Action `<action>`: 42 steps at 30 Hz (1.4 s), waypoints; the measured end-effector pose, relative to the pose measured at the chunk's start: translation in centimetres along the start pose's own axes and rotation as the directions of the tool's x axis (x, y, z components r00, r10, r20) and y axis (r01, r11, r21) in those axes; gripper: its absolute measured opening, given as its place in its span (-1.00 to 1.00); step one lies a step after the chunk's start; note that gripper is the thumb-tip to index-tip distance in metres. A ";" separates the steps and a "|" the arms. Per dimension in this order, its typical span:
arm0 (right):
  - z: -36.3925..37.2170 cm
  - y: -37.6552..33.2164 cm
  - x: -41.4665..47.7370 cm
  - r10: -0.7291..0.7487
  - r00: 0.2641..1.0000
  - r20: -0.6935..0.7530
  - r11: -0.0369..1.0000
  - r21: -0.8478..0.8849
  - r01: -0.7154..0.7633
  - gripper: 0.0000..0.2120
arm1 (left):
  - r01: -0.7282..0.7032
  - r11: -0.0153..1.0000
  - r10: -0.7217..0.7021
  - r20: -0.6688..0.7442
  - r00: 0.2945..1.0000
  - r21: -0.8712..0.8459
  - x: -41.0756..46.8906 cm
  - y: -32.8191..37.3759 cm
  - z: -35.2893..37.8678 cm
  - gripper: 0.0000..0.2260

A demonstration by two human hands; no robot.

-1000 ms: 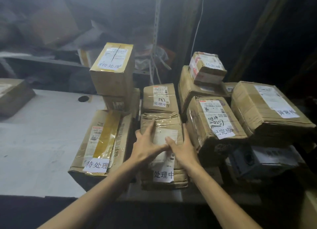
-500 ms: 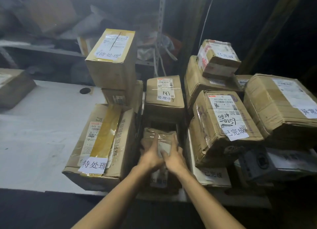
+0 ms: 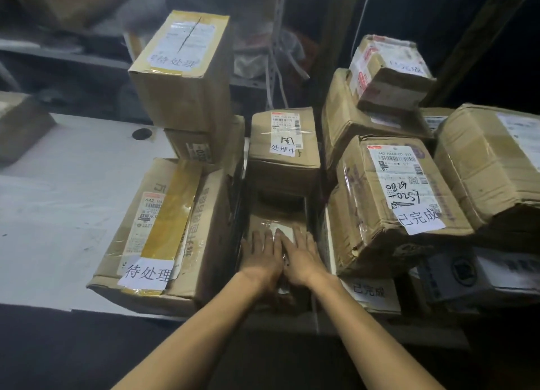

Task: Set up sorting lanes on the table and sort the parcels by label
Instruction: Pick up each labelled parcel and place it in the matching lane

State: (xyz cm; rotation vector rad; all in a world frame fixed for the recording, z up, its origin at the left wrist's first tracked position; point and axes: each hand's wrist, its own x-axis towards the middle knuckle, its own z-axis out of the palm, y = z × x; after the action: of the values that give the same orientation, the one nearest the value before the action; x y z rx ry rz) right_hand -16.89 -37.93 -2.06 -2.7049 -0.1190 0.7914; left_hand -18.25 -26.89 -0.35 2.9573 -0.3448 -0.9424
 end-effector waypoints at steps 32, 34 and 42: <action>-11.4 -21.6 -11.7 -0.313 0.778 -0.545 0.824 0.251 0.508 -0.71 | -0.182 0.943 -0.061 -0.684 0.727 -0.277 -20.2 -18.2 -11.7 -0.54; -10.0 -26.2 -12.0 -0.371 0.772 -0.517 0.804 0.238 0.545 -0.70 | -0.139 0.941 -0.118 -0.683 0.721 -0.309 -22.8 -22.4 -11.1 -0.57; -4.0 -42.1 -10.3 -0.528 0.755 -0.388 0.754 0.193 0.627 -0.72 | 0.004 0.833 -0.418 -0.624 0.660 -0.554 -31.5 -38.0 -6.9 -0.64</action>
State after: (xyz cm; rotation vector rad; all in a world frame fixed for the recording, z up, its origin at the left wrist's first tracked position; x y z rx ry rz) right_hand -23.02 -0.99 20.07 -2.2345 -0.6756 0.1623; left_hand -31.62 16.60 20.01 2.5839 0.2738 0.2158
